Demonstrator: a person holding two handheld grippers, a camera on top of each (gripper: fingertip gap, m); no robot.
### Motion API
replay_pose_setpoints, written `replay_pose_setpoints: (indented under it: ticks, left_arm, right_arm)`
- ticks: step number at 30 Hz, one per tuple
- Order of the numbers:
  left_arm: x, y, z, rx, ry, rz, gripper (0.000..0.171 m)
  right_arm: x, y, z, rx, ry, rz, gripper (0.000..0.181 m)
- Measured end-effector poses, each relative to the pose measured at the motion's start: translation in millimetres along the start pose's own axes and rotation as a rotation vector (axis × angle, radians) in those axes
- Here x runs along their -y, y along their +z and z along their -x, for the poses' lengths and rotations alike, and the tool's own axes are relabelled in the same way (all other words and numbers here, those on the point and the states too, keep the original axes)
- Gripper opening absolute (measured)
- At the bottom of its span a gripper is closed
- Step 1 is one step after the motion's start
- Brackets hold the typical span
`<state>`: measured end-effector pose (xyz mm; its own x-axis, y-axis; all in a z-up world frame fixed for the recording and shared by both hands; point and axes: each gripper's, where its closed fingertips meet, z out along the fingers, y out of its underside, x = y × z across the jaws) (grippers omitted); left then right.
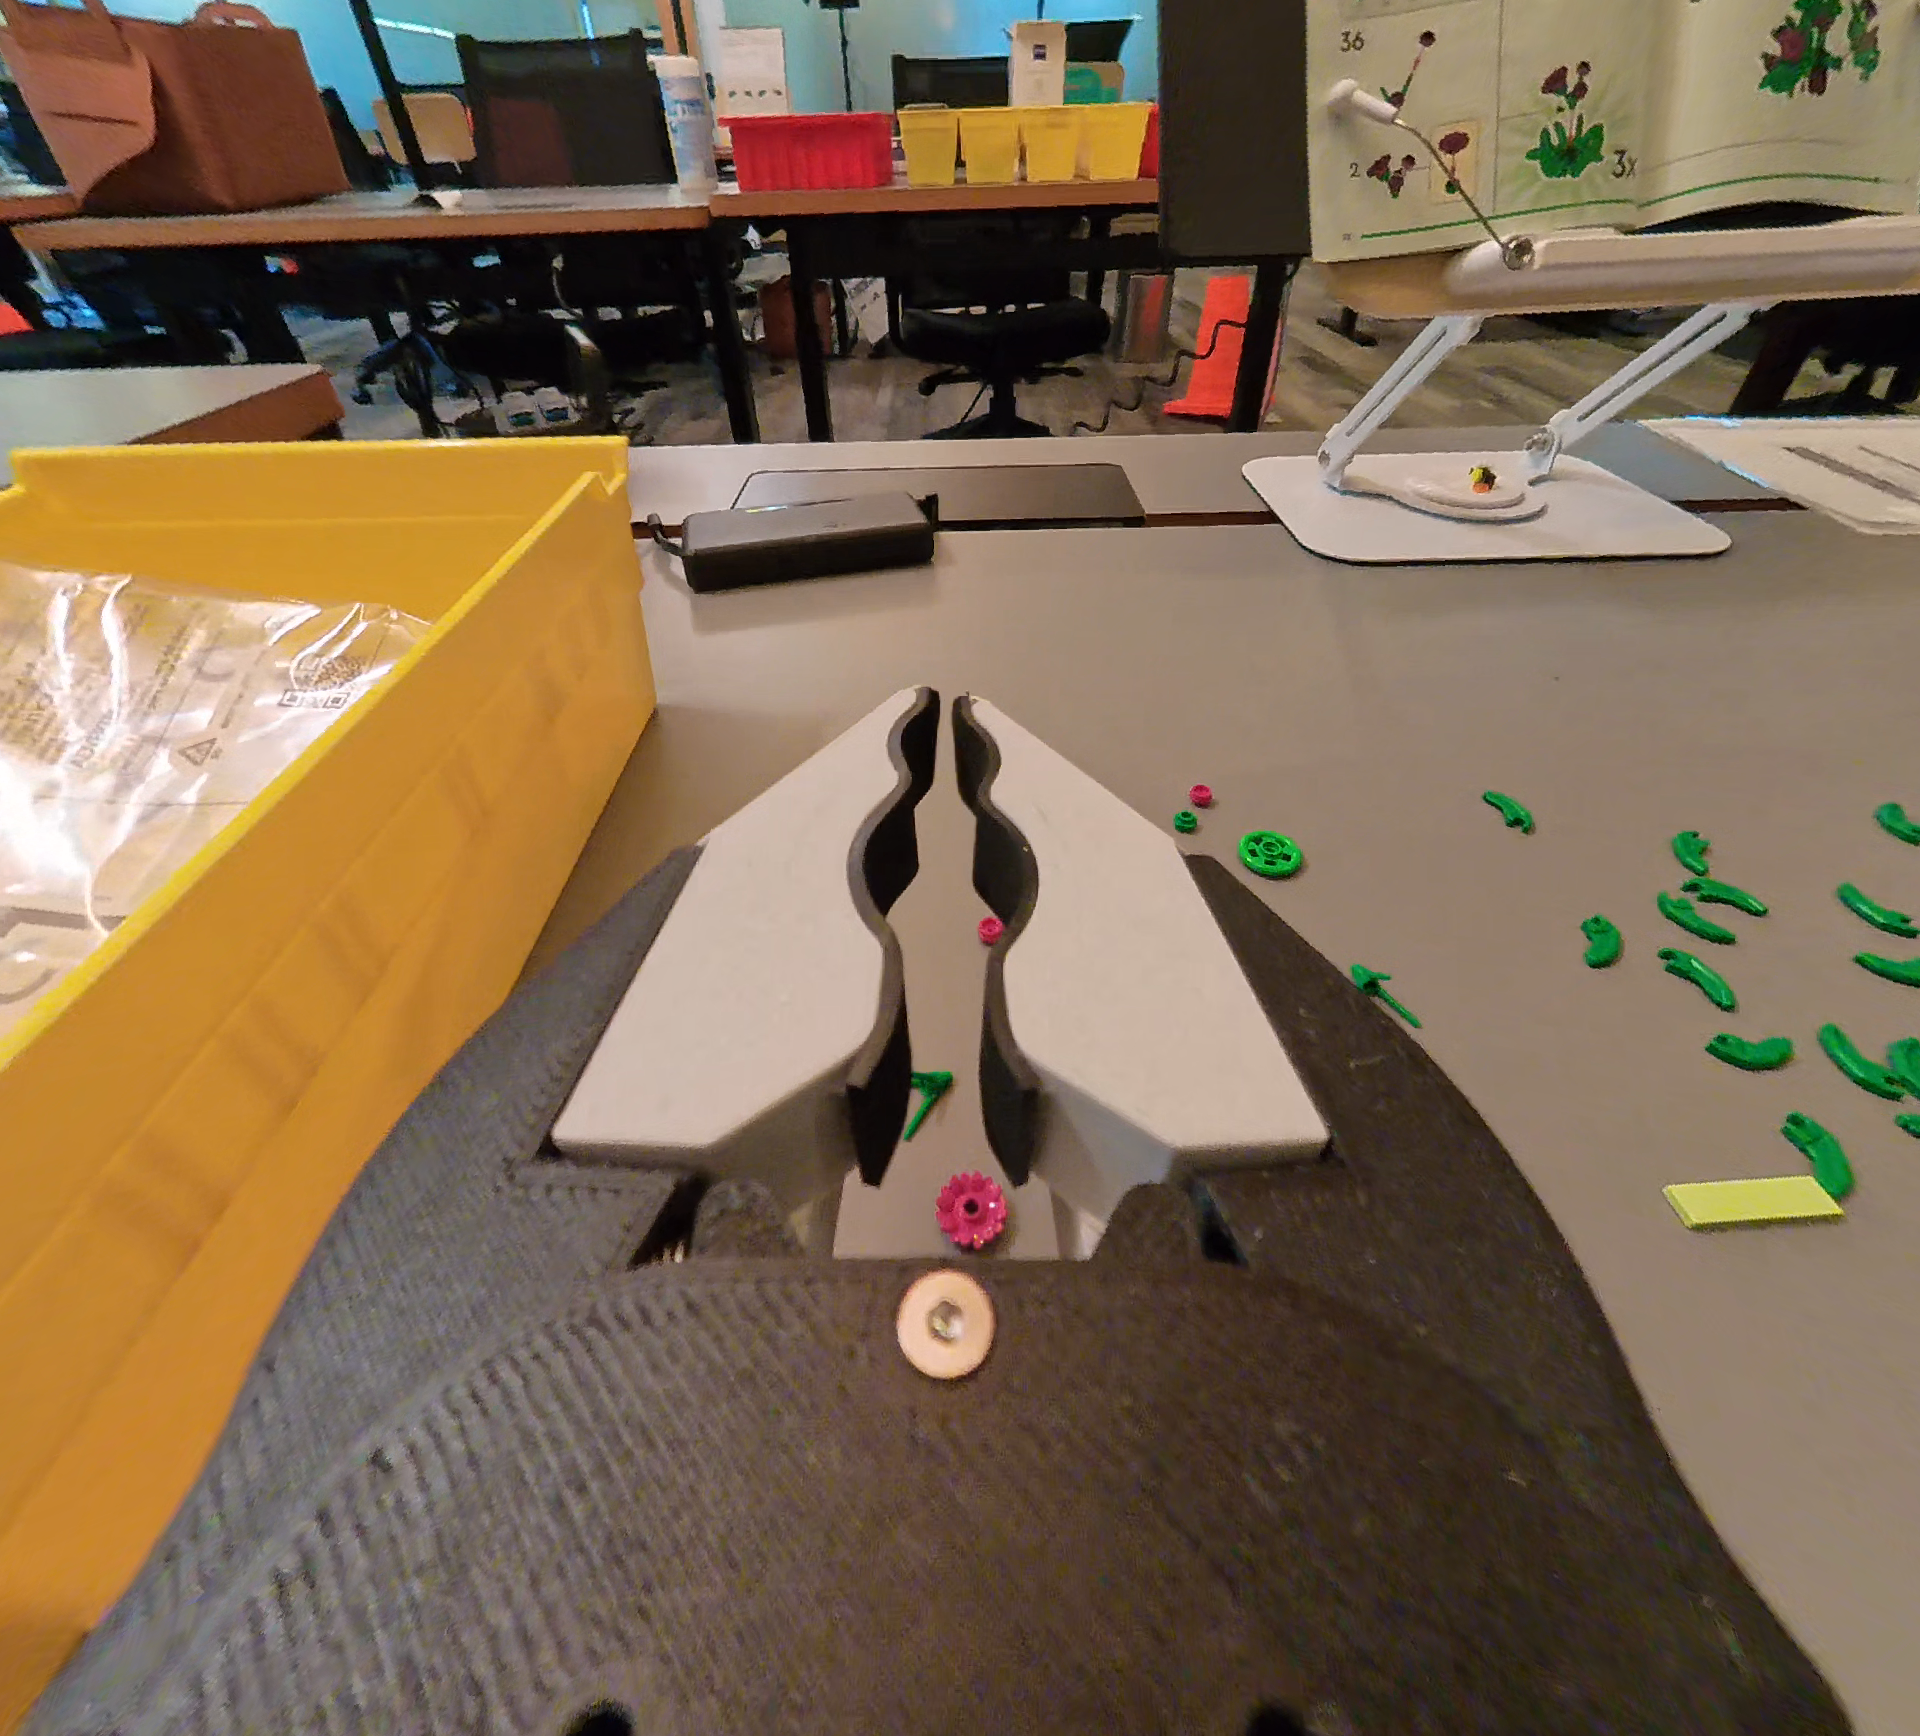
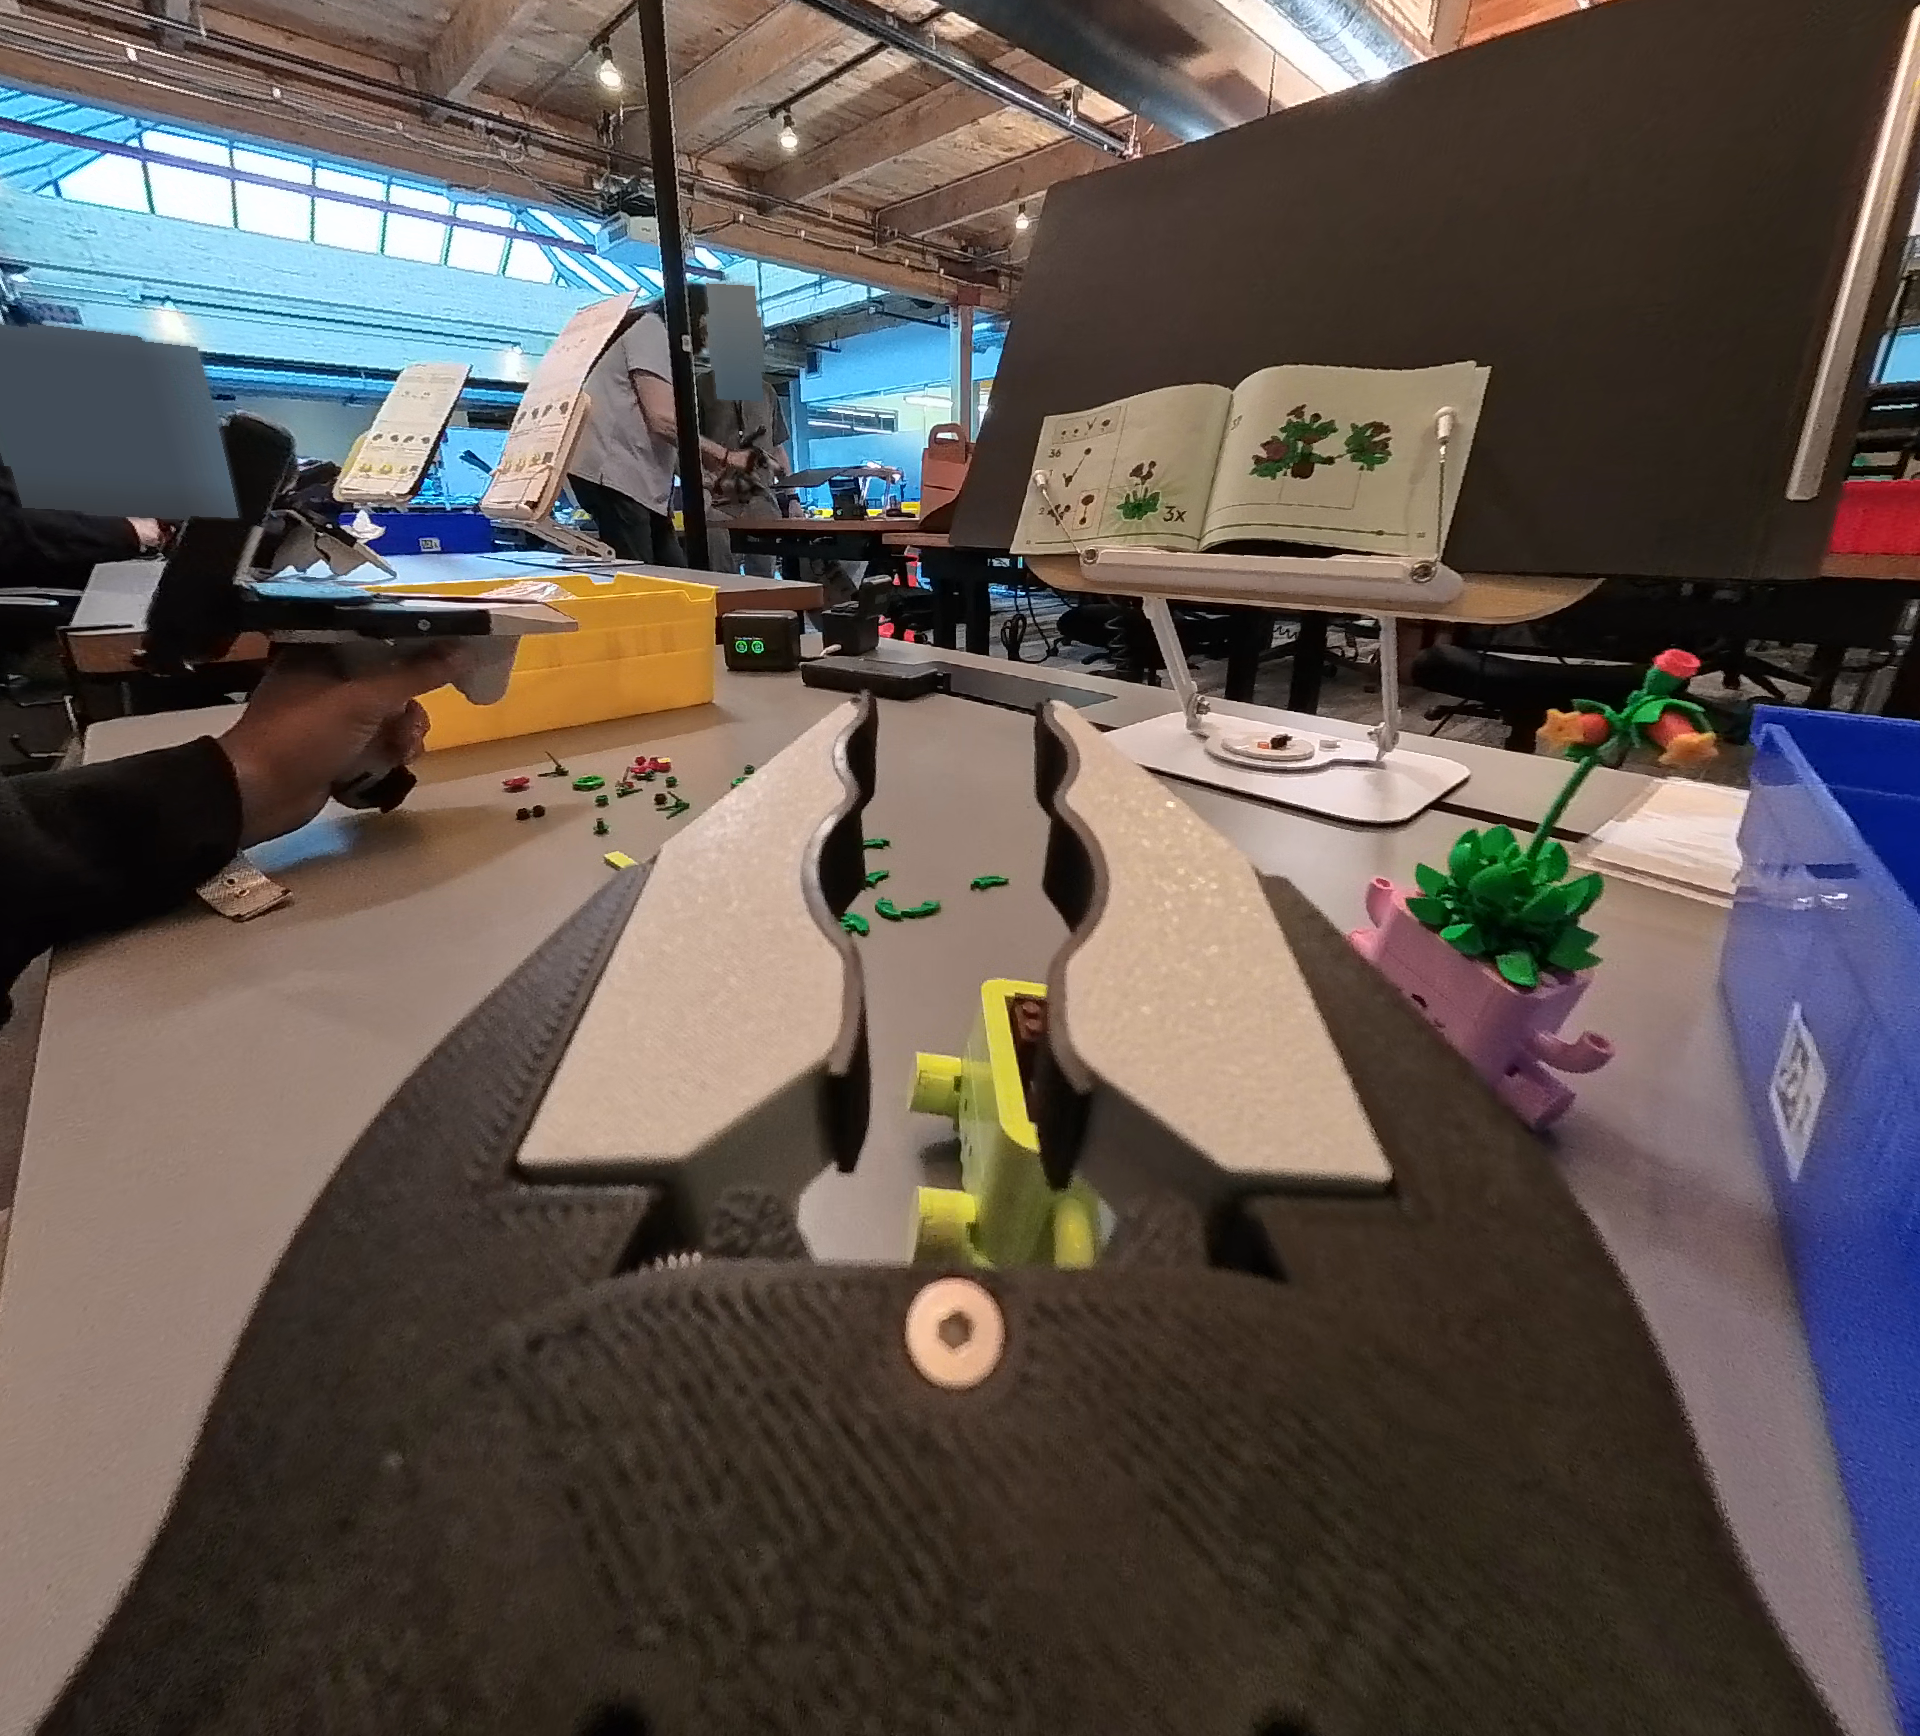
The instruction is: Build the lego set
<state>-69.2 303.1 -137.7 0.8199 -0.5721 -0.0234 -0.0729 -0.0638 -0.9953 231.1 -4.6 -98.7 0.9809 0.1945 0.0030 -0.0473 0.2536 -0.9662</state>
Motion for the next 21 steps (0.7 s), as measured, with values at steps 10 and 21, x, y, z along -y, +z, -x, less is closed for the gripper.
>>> replay_pose_setpoints:
  ticks: [10, 21]
  left_arm:
    - [3, 2, -19, -0.044, 0.071, -0.029, 0.025]
    - [4, 2, -31, -0.106, 0.061, -0.037, 0.036]
  right_arm:
    - [-3, 2, 6, 0.004, -0.05, 0.022, 0.028]
    - [-4, 2, 7, -0.001, -0.073, 0.029, 0.03]
